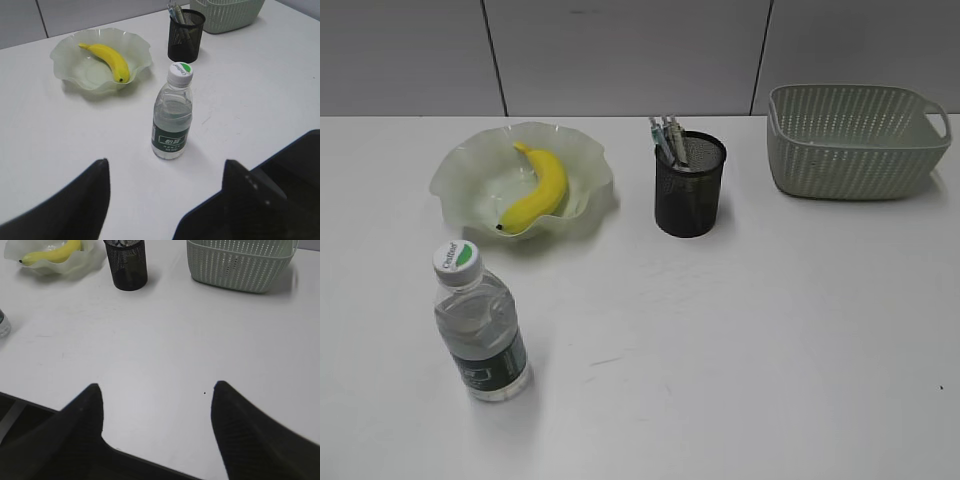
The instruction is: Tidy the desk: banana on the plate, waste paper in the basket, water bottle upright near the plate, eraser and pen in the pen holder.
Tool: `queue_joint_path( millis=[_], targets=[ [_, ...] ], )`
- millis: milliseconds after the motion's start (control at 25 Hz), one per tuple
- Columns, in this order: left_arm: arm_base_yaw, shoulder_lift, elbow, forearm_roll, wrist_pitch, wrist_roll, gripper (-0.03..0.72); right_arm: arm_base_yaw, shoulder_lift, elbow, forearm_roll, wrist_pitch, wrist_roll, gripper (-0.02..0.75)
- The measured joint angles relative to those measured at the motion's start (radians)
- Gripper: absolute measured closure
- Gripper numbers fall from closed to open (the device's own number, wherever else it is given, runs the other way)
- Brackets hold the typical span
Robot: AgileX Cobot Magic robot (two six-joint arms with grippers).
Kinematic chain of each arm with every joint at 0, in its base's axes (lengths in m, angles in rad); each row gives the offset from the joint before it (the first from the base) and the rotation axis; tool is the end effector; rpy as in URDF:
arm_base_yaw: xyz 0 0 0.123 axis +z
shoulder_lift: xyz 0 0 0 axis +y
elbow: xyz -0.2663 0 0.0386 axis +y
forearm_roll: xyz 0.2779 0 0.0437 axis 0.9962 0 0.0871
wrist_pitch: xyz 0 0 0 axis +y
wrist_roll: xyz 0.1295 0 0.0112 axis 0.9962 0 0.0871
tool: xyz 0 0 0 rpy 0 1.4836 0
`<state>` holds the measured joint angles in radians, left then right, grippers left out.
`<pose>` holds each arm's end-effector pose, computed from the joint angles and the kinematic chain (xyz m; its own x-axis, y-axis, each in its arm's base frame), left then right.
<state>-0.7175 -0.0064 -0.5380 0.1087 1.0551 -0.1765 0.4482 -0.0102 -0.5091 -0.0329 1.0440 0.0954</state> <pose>0.0583 -0.0345 0.2882 -0.3778 0.1679 -0.9106 0.5475 0.8335 -0.0735 0.0652 0.0272 0.2796 -0.4127 -0.1111 -0.9040 -0.3786 0.9236 0.0594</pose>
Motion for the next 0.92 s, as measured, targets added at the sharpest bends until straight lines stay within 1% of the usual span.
queue_joint_path(
  millis=[80,120,160,240,360,440,480,560,920],
  targets=[
    [0.010,0.000,0.000,-0.001,0.000,0.000,0.174,-0.008,0.000,0.000,0.002,0.000,0.000,0.199],
    [0.026,0.000,0.000,-0.002,0.000,0.000,0.179,-0.022,0.000,0.000,0.006,0.000,0.000,0.199],
    [0.058,0.000,0.000,-0.002,0.000,0.000,0.185,-0.045,0.000,0.000,0.013,0.000,0.000,0.199],
    [0.148,0.000,0.000,-0.002,0.000,0.000,0.204,-0.131,0.000,0.000,0.033,0.000,-0.001,0.199],
    [0.351,0.000,0.000,-0.002,0.000,0.000,0.227,-0.282,0.000,0.000,0.033,0.000,-0.001,0.204],
    [0.443,0.000,0.000,-0.002,0.001,0.000,0.236,-0.363,0.000,0.000,0.033,0.000,-0.001,0.209],
    [0.472,0.000,0.000,-0.001,0.000,0.000,0.238,-0.392,0.000,0.000,0.033,0.000,-0.001,0.209],
    [0.495,0.000,0.000,-0.002,0.000,0.000,0.241,-0.413,0.000,0.000,0.033,0.000,-0.001,0.214],
    [0.497,0.000,0.000,-0.002,0.000,0.000,0.246,-0.414,0.000,0.000,0.033,0.000,-0.001,0.219]
  ],
)
